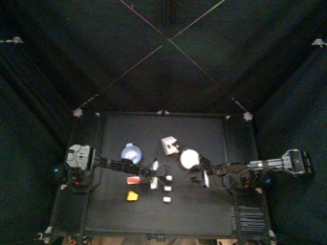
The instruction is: Put sushi piece in bowl
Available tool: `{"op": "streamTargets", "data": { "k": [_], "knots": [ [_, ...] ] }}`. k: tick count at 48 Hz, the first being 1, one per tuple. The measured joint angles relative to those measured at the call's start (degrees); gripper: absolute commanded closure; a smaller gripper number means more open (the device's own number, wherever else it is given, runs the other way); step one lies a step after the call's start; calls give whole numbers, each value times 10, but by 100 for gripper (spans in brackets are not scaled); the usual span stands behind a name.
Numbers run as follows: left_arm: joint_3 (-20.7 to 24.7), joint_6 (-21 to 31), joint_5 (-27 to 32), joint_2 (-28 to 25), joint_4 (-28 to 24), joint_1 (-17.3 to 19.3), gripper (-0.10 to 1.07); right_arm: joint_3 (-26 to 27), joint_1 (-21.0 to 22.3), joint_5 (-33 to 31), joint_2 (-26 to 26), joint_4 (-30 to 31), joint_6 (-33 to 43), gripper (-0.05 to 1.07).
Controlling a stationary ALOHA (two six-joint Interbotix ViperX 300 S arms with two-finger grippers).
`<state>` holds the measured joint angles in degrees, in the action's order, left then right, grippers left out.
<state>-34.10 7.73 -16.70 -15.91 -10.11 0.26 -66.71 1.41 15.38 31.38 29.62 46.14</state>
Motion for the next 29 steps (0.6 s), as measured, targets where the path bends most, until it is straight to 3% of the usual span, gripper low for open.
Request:
{"op": "streamTargets", "data": {
  "k": [14, 29],
  "knots": [
    [-11, 1, 4, 38, 0, -4, 48, 1, -1, 1, -5, 0, 4, 21],
    [-100, -1, 25, 144, 0, -8, 48, 0, -1, 1, -5, -1, 4, 21]
  ]
}}
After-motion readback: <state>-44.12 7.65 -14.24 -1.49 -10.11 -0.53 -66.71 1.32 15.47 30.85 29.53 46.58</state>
